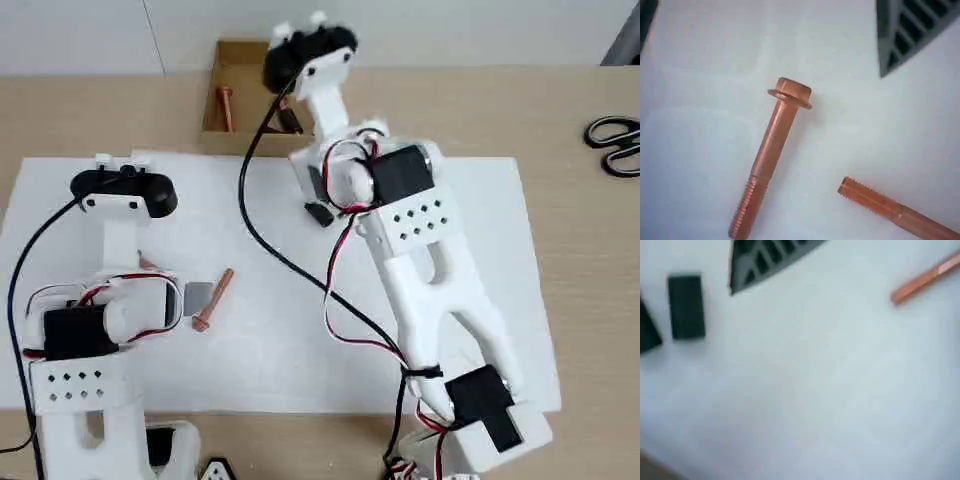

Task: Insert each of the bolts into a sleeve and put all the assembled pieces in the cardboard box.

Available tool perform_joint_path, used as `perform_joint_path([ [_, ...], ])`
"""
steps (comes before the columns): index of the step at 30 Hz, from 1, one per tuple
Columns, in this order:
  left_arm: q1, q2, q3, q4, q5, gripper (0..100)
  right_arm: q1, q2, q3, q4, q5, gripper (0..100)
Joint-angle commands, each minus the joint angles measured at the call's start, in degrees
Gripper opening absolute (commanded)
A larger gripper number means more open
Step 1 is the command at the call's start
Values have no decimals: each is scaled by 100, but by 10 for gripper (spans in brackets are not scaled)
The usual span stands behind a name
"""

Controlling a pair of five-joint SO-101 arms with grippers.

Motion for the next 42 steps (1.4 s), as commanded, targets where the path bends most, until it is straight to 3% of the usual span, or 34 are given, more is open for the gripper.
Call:
perform_joint_path([
  [1,-26,-53,-75,18,-9,291,66,-57,-255,84,62,177],
  [7,-26,-53,-66,18,-9,291,286,787,-281,-136,-202,177],
  [11,-26,-53,-57,18,-9,291,251,1341,-404,-145,9,177],
  [29,-26,-44,-40,0,-9,291,163,4268,-3833,1358,457,176],
  [42,-26,-44,-40,0,-9,291,-57,5253,-4501,1525,484,176],
])
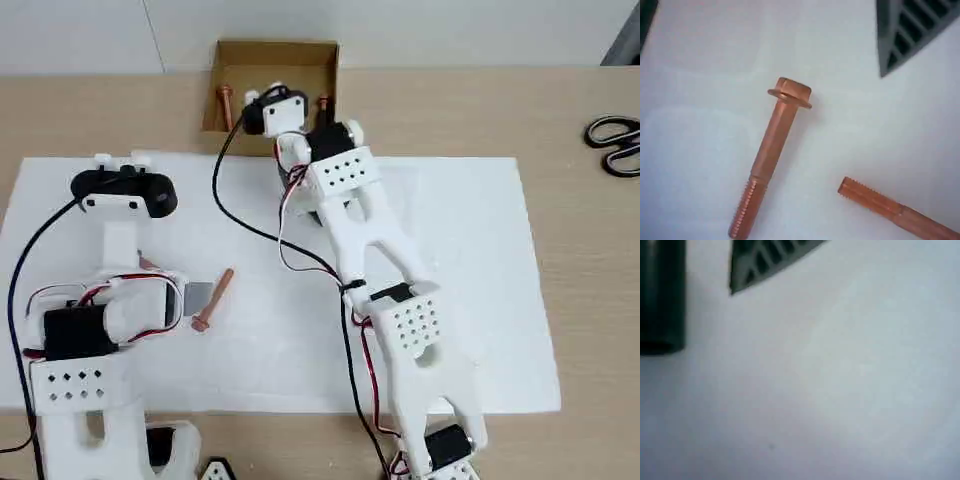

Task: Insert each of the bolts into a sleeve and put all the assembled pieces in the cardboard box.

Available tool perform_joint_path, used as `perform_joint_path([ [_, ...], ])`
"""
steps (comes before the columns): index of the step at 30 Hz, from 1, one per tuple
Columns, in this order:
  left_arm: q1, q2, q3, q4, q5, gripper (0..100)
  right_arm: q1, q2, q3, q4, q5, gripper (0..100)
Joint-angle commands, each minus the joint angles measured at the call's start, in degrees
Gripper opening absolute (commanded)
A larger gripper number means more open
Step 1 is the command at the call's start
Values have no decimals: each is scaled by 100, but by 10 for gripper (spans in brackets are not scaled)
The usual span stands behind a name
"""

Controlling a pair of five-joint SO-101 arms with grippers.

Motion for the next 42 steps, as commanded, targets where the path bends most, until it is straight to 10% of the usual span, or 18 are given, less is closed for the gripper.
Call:
perform_joint_path([
  [1,-26,-35,-40,0,-9,291,-4,31,-255,-13,53,176],
  [42,-26,-35,-40,-9,-9,291,242,-1165,316,593,-18,4],
])
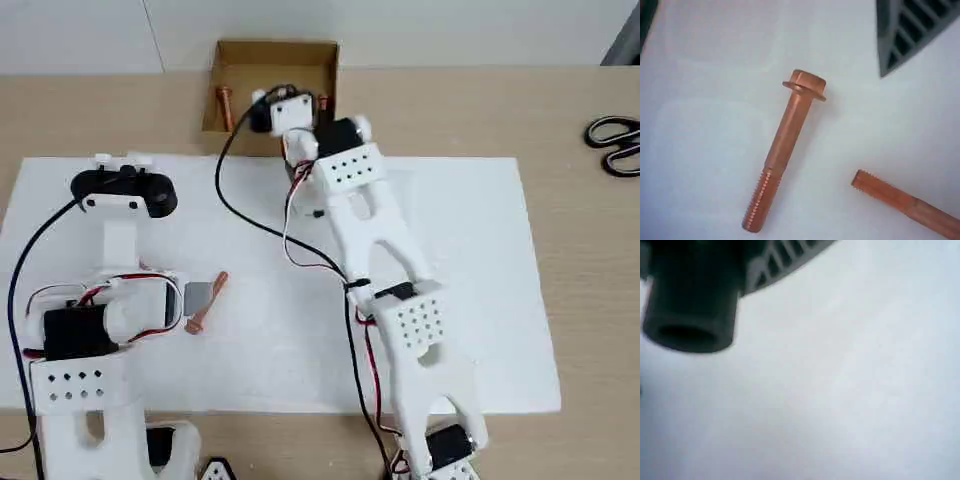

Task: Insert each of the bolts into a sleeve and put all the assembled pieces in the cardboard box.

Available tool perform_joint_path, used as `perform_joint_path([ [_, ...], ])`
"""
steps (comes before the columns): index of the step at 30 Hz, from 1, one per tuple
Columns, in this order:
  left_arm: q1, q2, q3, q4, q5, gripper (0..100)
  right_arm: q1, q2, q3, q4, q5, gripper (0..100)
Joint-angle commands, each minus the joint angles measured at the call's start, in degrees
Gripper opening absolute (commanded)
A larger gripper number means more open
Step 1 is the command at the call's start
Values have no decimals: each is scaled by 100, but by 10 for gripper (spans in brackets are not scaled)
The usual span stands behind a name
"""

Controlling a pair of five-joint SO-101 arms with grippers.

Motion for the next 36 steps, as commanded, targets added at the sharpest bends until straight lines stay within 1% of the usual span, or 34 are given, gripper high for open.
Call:
perform_joint_path([
  [1,-26,-35,-40,-9,-9,291,92,-1156,782,66,-114,4],
  [6,-26,-35,-40,-9,-9,291,92,-2571,2673,22,-158,4],
  [10,-26,-35,-40,-9,-9,291,101,-3319,3798,-154,-149,5],
  [14,-26,-35,-40,-9,-9,291,268,-3468,4519,-532,-123,5],
  [18,-26,-44,-40,0,-9,291,620,-3468,5371,-1156,-105,5],
  [22,-26,-44,-40,0,-9,291,778,-3468,6198,-1754,79,8],
  [26,-26,-44,-40,0,-9,291,778,-3477,6655,-2079,132,13],
  [31,-26,-44,-40,0,-9,291,734,-3495,6690,-2035,220,115],
  [36,-26,-44,-40,0,-9,291,734,-3530,6690,-2026,246,118],
])
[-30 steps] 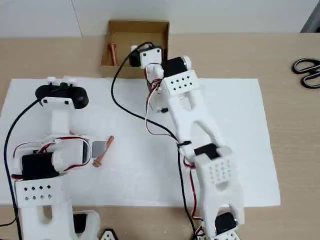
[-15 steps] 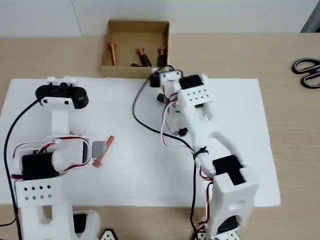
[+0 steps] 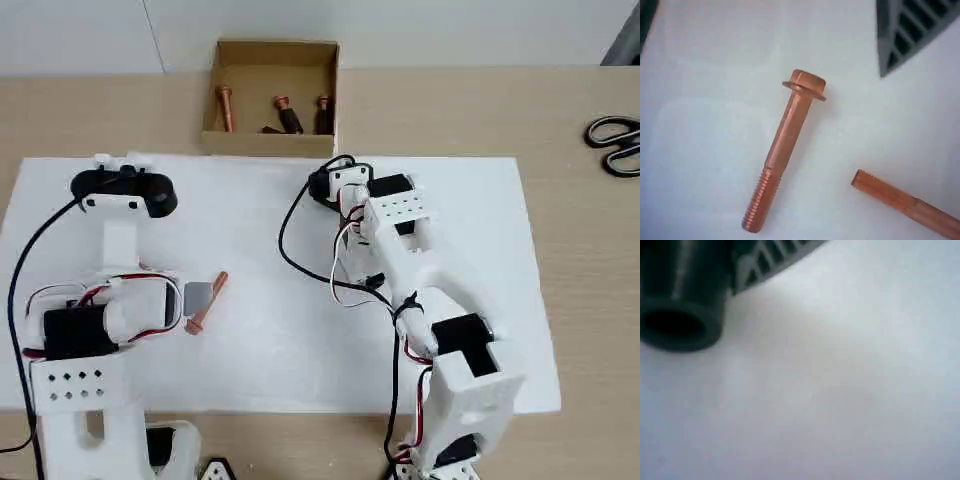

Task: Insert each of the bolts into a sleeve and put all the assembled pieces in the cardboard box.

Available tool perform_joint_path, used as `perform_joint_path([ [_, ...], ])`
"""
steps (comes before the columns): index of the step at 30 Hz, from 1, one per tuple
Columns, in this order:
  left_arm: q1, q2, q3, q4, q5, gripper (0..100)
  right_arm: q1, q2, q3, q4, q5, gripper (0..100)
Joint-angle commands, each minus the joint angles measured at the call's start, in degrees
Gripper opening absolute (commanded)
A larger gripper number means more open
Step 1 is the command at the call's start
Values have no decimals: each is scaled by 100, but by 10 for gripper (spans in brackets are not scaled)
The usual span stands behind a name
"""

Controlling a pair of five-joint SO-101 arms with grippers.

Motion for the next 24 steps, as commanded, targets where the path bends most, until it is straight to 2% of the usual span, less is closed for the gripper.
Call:
perform_joint_path([
  [1,-26,-44,-40,0,-9,291,22,-330,0,-4,79,118],
  [14,-26,-44,-40,9,-9,291,31,-338,-554,576,88,121],
  [24,-26,-44,-40,9,-9,291,22,-277,-633,426,88,122],
])
